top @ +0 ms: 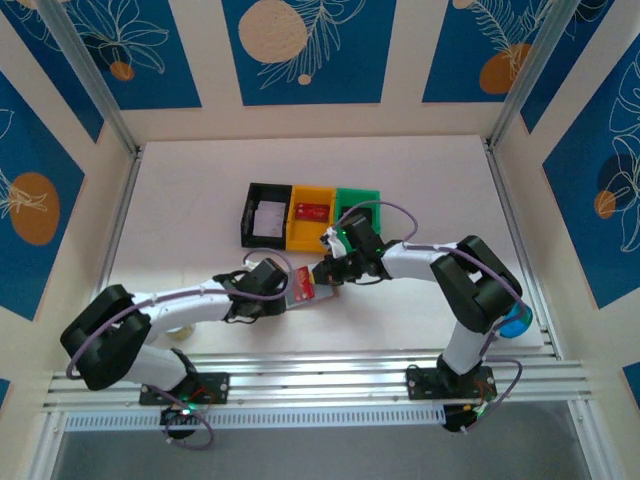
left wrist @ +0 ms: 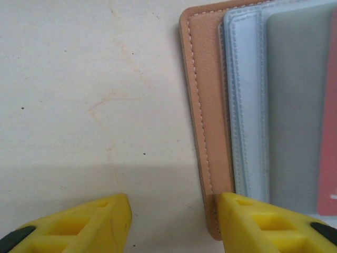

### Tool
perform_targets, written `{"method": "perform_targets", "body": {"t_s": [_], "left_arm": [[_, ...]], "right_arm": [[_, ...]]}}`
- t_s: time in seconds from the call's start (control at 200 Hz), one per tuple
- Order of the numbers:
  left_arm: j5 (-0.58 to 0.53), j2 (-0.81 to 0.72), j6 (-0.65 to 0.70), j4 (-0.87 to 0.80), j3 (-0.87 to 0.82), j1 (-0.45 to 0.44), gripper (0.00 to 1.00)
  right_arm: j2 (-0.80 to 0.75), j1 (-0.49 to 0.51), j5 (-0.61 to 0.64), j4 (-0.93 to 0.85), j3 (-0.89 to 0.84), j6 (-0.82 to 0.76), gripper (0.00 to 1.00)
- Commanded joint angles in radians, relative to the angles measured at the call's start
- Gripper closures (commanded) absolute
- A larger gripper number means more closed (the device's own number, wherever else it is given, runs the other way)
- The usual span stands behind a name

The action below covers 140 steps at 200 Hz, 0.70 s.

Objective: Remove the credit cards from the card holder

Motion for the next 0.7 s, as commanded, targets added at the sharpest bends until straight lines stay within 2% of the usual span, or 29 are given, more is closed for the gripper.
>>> {"method": "perform_targets", "body": {"t_s": [0.0,0.305,0.54,0.695], "left_arm": [[0.083,0.013,0.007,-0.023,-0.044,0.010,0.50],[0.088,-0.034,-0.008,-0.036,-0.041,0.012,0.50],[0.092,-0.070,-0.024,-0.056,-0.002,0.013,0.49],[0.097,-0.053,-0.030,-0.053,0.015,0.012,0.49]], "right_arm": [[-0.038,-0.007,-0.032,-0.020,-0.013,-0.016,1.00],[-0.031,-0.001,-0.035,-0.021,-0.012,-0.014,1.00],[0.015,0.071,-0.012,-0.057,0.029,-0.029,1.00],[0.025,0.082,-0.004,-0.065,0.037,-0.029,1.00]]}}
